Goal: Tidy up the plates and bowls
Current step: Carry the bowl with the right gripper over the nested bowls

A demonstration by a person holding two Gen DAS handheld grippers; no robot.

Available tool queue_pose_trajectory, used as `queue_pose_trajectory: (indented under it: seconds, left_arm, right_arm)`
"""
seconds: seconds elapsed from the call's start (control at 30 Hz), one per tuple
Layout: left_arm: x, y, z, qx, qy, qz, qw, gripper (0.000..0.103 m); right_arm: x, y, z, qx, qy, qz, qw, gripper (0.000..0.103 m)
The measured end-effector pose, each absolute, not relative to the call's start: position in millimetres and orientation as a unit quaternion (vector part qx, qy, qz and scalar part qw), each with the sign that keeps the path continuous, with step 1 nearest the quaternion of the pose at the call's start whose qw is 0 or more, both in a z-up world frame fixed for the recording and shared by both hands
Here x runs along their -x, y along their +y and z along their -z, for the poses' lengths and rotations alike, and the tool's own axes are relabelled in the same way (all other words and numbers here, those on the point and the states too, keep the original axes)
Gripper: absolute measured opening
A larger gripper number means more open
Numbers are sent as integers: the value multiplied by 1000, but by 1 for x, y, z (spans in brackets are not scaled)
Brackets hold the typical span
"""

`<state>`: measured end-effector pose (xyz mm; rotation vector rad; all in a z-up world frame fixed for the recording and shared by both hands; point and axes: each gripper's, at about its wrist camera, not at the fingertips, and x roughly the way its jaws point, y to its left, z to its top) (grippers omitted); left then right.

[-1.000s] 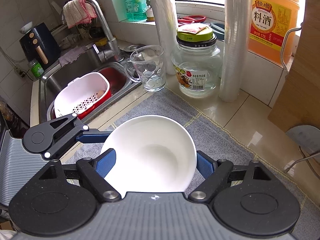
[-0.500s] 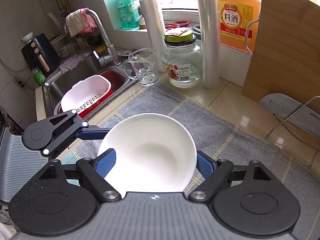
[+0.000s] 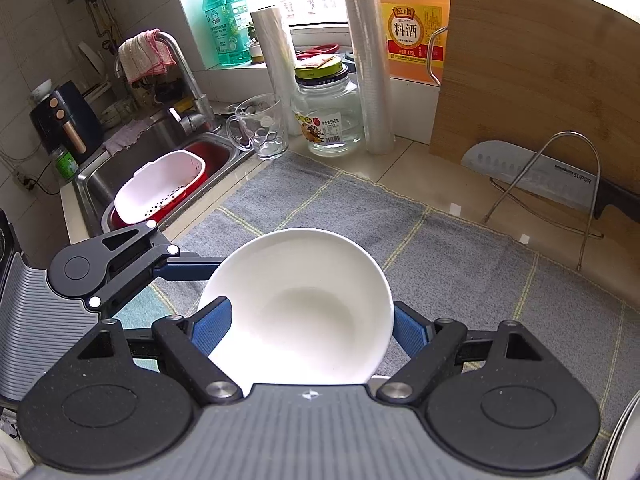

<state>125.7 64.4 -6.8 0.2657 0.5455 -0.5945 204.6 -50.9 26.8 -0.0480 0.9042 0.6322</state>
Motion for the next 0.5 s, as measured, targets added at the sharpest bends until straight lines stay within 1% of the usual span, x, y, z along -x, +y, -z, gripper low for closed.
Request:
queue_pose_trajectory:
  seconds: [0.5]
  left_arm:
    - [-110, 30, 18, -134, 277, 336, 890, 93]
  right_arm:
    - [-167, -94, -20, 7, 437, -252, 864, 89]
